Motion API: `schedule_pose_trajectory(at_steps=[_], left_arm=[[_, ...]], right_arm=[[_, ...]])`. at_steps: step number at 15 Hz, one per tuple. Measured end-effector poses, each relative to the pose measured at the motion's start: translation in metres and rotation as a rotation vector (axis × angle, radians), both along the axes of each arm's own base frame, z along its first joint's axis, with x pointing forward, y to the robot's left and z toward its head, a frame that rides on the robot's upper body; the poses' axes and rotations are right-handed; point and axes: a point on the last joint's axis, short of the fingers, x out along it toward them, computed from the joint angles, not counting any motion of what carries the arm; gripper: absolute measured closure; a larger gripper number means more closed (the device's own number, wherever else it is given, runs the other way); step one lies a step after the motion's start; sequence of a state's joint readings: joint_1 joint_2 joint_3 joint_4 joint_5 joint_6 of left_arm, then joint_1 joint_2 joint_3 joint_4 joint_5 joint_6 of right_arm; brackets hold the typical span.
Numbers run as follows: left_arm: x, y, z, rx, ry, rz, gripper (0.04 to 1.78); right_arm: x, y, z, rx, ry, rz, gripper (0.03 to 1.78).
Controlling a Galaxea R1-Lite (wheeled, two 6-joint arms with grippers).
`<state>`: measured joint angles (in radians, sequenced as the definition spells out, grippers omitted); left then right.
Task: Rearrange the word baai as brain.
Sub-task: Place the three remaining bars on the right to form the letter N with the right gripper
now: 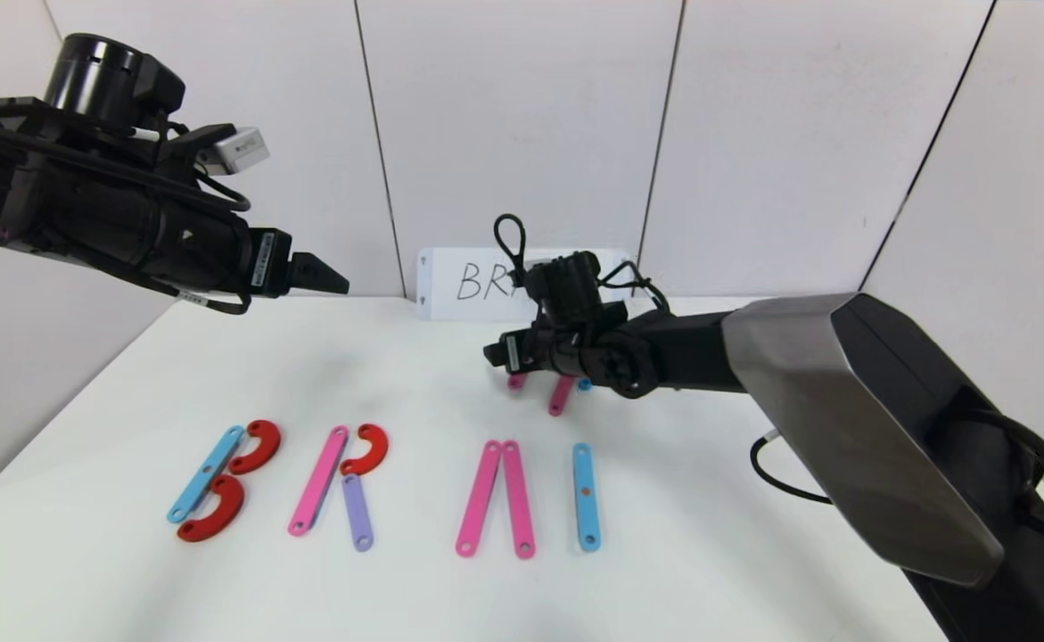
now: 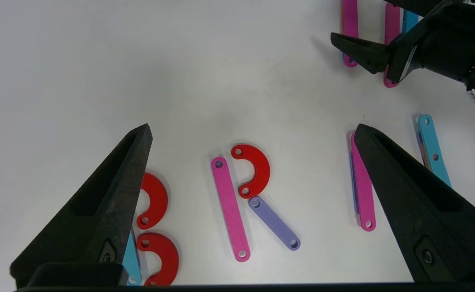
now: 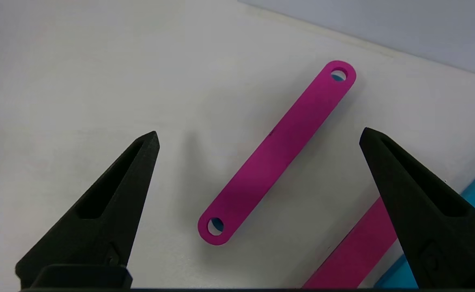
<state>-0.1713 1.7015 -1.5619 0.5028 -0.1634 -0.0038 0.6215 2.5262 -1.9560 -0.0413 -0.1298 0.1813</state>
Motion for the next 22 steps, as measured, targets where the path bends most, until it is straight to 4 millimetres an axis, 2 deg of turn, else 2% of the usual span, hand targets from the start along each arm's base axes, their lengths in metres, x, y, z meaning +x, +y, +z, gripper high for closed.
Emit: schedule_pose_trajectory(at_steps=[6, 8, 11, 15, 17, 18, 22], left_arm=[[0.0, -0.003, -0.002, 0.001, 0.007, -0.008, 0.08], [0.0, -0.003, -0.002, 0.001, 0.008, -0.011, 0.08], [0.0, -0.004, -0.002, 0.002, 0.01, -0.013, 0.08], [0.0, -0.005, -0.003, 0.002, 0.012, -0.017, 0.08], [0.0, -0.005, -0.003, 0.002, 0.012, -0.018, 0.08], [0.0, -0.006, -0.003, 0.002, 0.013, -0.018, 0.08], [0.001, -0.006, -0.005, 0.003, 0.017, -0.018, 0.08]], right_arm=[[0.001, 0.003, -0.015, -0.009, 0.023, 0.002, 0.08], [0.001, 0.004, -0.017, -0.011, 0.026, 0.003, 0.16], [0.002, 0.004, -0.02, -0.013, 0.031, 0.003, 0.46], [0.002, 0.004, -0.022, -0.015, 0.033, 0.003, 1.19], [0.002, 0.004, -0.022, -0.015, 0.033, 0.003, 1.45], [0.002, 0.004, -0.022, -0.015, 0.033, 0.003, 1.51], [0.0, 0.006, -0.019, 0.0, 0.04, -0.002, 1.51]])
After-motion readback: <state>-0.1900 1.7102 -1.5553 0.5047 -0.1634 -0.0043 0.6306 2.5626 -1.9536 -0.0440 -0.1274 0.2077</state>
